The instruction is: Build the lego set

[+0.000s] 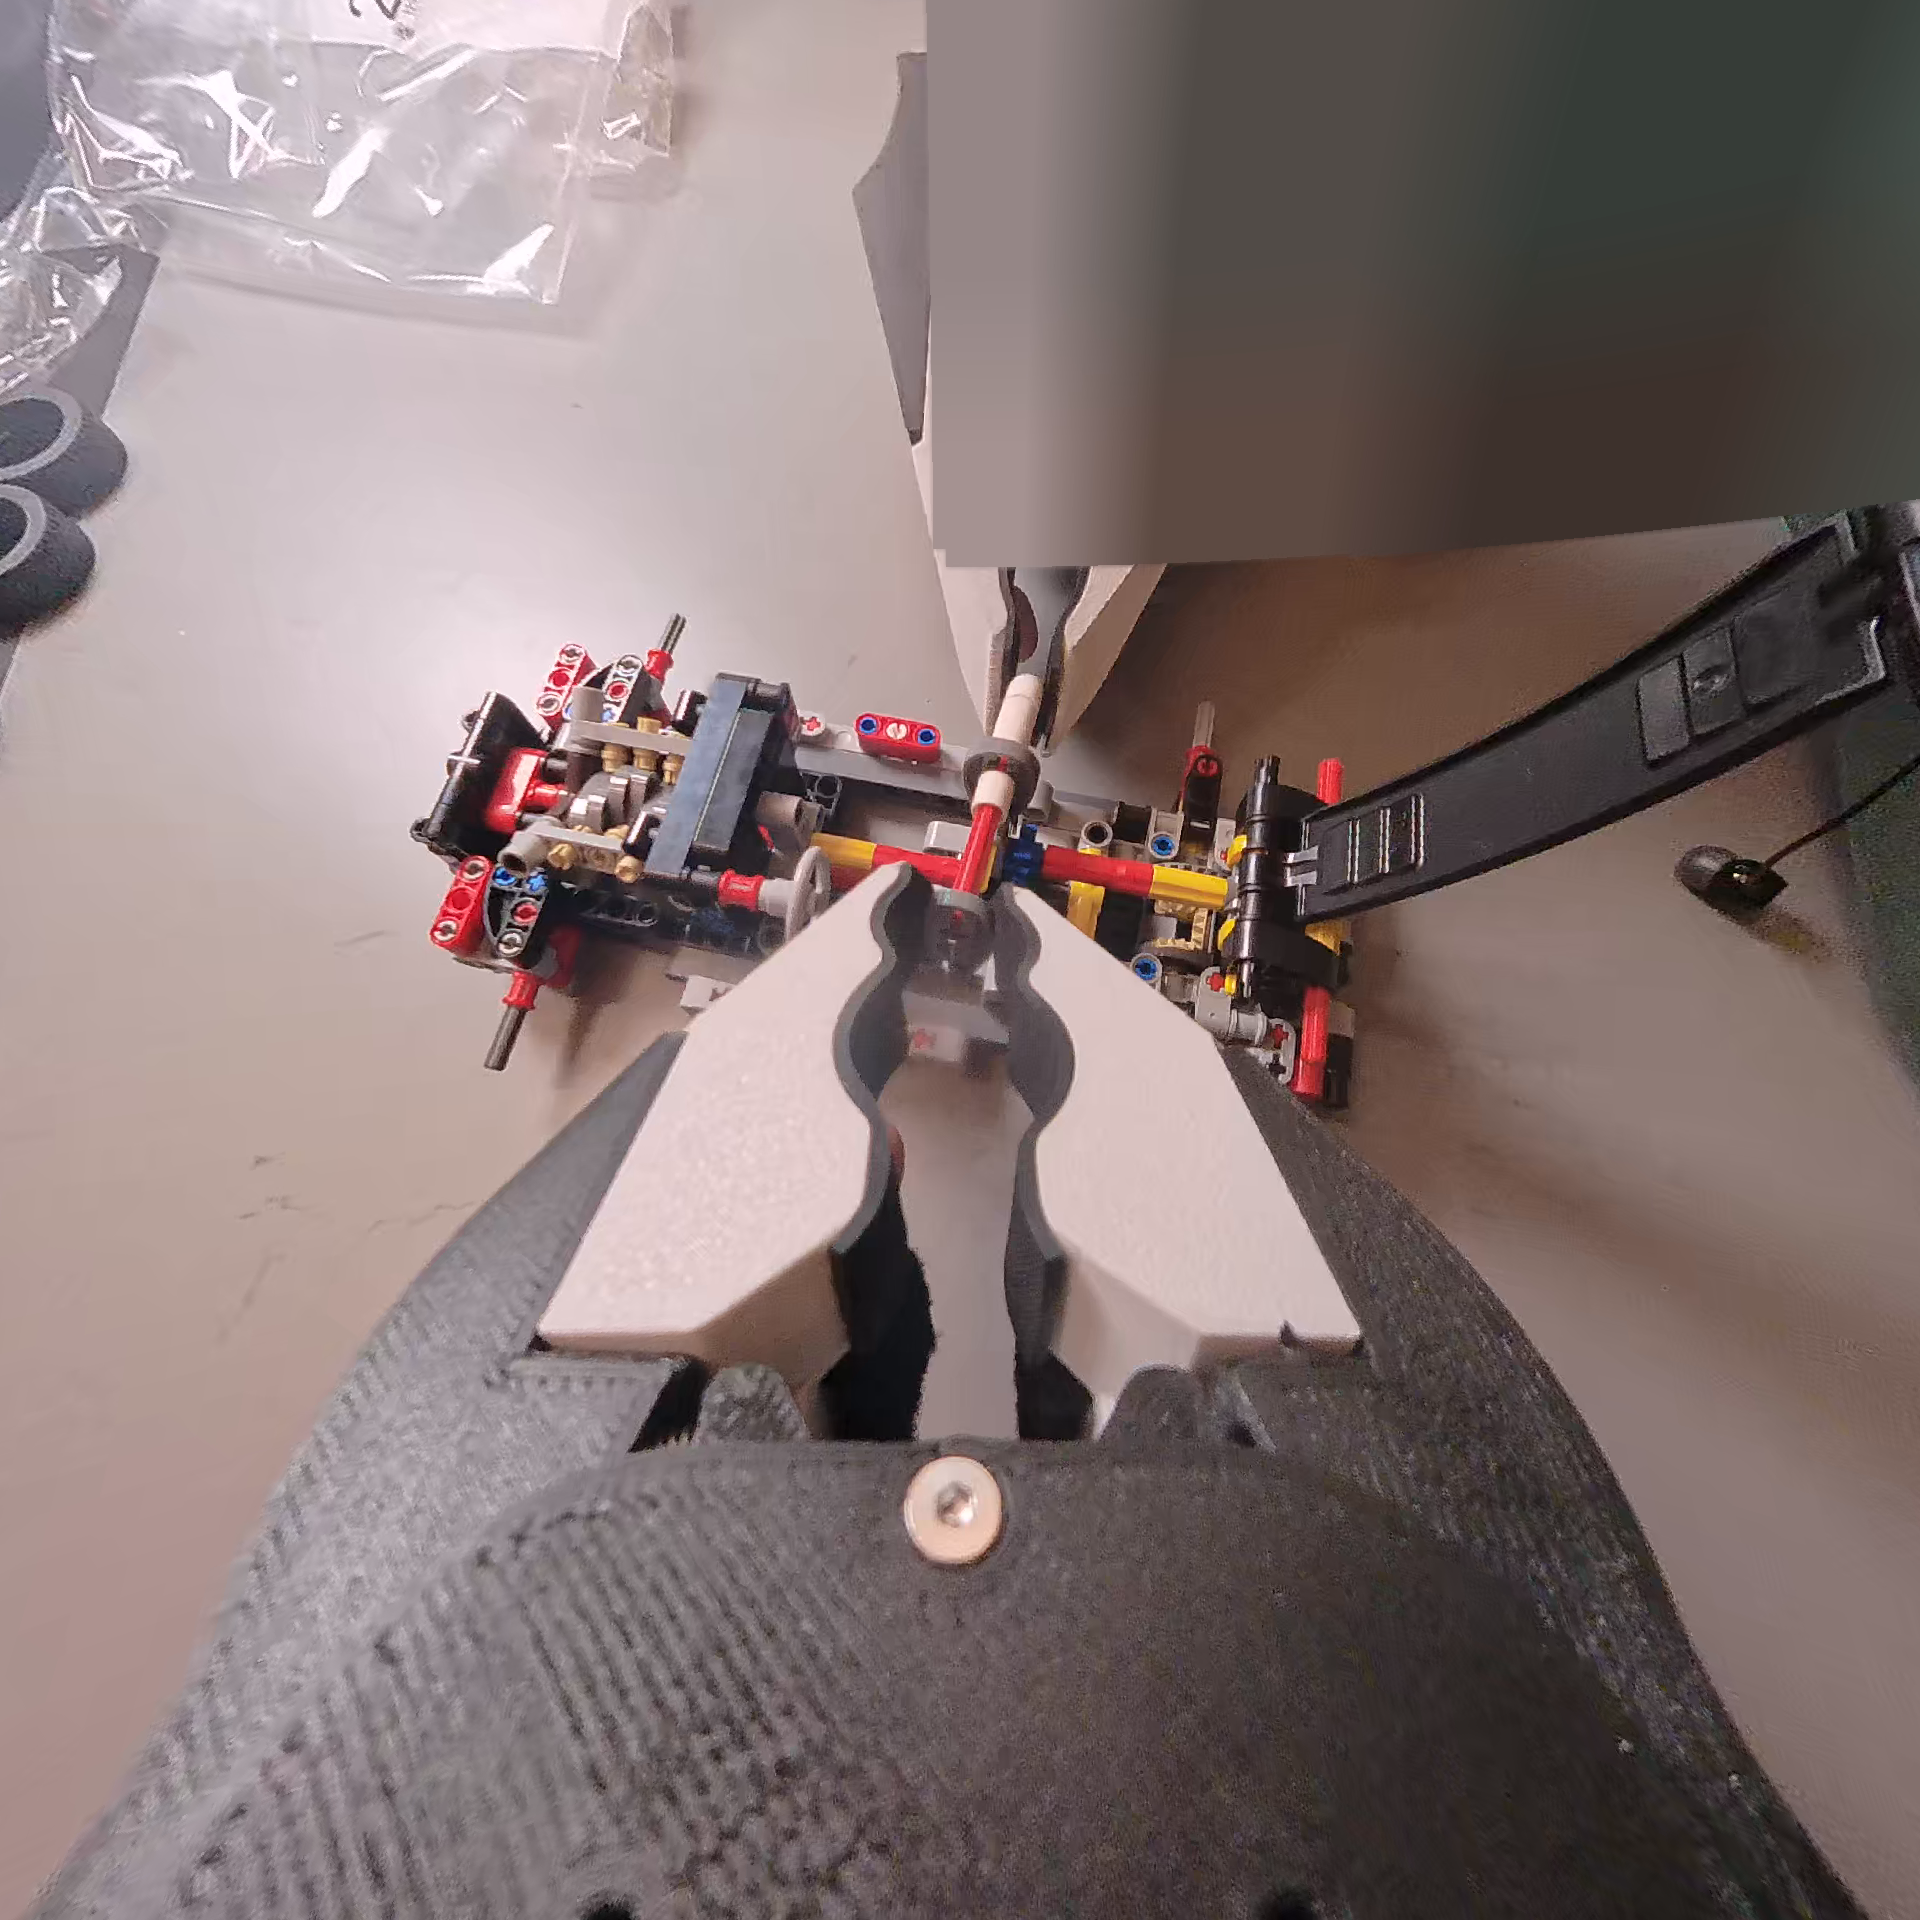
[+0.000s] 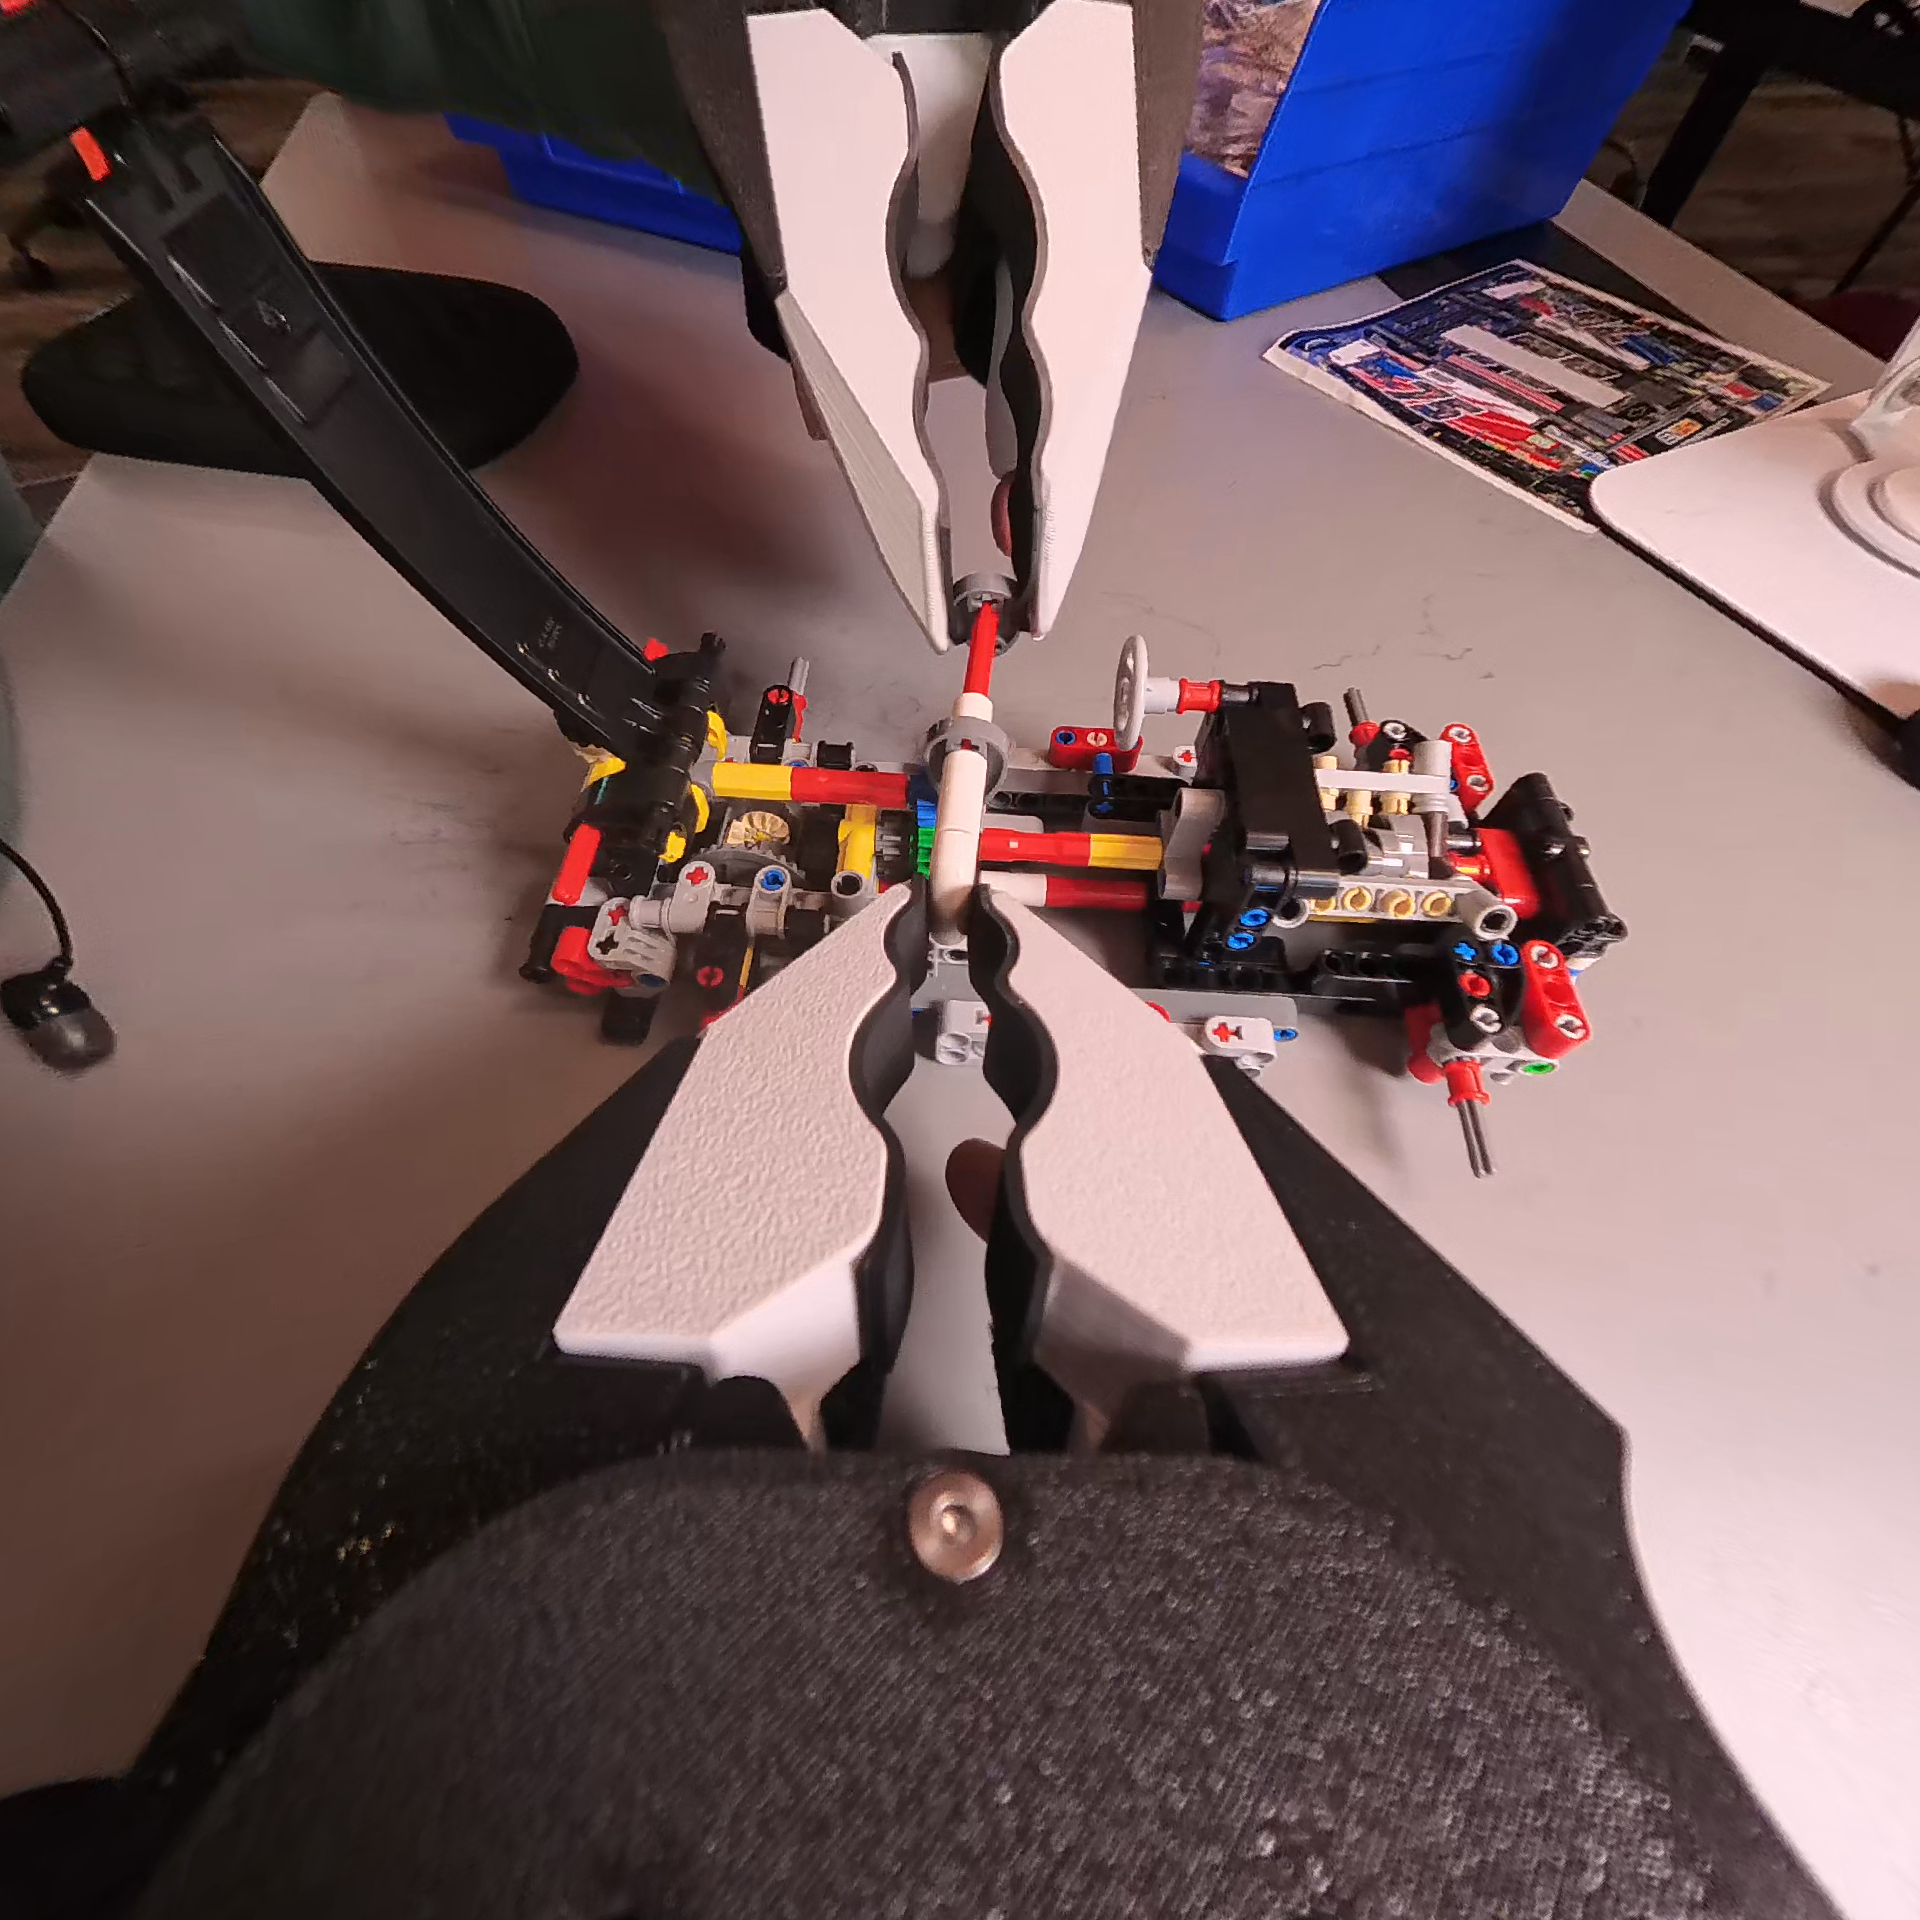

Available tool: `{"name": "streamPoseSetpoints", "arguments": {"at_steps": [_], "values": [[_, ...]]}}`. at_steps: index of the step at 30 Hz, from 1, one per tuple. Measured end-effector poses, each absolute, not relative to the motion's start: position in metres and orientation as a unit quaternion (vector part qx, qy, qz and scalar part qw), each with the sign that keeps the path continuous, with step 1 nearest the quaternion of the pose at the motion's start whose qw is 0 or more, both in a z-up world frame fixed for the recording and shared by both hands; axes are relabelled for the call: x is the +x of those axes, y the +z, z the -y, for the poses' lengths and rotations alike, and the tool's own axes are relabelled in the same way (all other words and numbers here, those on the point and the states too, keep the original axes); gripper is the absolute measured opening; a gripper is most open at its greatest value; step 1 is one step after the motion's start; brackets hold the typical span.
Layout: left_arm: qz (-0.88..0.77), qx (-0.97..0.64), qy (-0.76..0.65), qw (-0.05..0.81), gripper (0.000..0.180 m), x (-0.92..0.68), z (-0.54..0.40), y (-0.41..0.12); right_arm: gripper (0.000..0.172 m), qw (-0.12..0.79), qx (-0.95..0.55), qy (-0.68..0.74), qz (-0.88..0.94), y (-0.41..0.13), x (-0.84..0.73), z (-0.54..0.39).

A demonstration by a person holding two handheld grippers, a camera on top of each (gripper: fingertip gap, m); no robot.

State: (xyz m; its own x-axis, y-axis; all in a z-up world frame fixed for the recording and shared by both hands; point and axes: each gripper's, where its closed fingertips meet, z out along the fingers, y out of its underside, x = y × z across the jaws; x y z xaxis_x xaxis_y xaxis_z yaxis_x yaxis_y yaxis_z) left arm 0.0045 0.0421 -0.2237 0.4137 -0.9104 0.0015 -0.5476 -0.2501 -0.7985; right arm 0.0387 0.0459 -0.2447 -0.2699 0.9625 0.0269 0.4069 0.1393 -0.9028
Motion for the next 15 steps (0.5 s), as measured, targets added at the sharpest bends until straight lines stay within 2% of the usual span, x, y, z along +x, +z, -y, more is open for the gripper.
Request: {"name": "streamPoseSetpoints", "arguments": {"at_steps": [4,5,6,8,15], "values": [[-0.476,-0.743,-0.268,0.386,0.01,0.008,-0.042,-0.22,0.005,0.333,-0.505,0.42,0.676,-0.244,0.038,-0.045],[-0.485,-0.736,-0.281,0.379,0.0,0.016,-0.037,-0.224,0.004,0.336,-0.502,0.438,0.666,-0.239,0.033,-0.041],[-0.497,-0.732,-0.277,0.375,0.0,0.024,-0.034,-0.23,0.004,0.33,-0.497,0.413,0.689,-0.247,0.034,-0.038],[-0.477,-0.725,-0.269,0.418,0.0,0.018,-0.048,-0.213,0.004,0.349,-0.501,0.407,0.68,-0.244,0.039,-0.047],[-0.425,-0.729,-0.274,0.462,0.0,0.001,-0.058,-0.185,0.005,0.352,-0.491,0.41,0.684,-0.243,0.041,-0.046]]}}
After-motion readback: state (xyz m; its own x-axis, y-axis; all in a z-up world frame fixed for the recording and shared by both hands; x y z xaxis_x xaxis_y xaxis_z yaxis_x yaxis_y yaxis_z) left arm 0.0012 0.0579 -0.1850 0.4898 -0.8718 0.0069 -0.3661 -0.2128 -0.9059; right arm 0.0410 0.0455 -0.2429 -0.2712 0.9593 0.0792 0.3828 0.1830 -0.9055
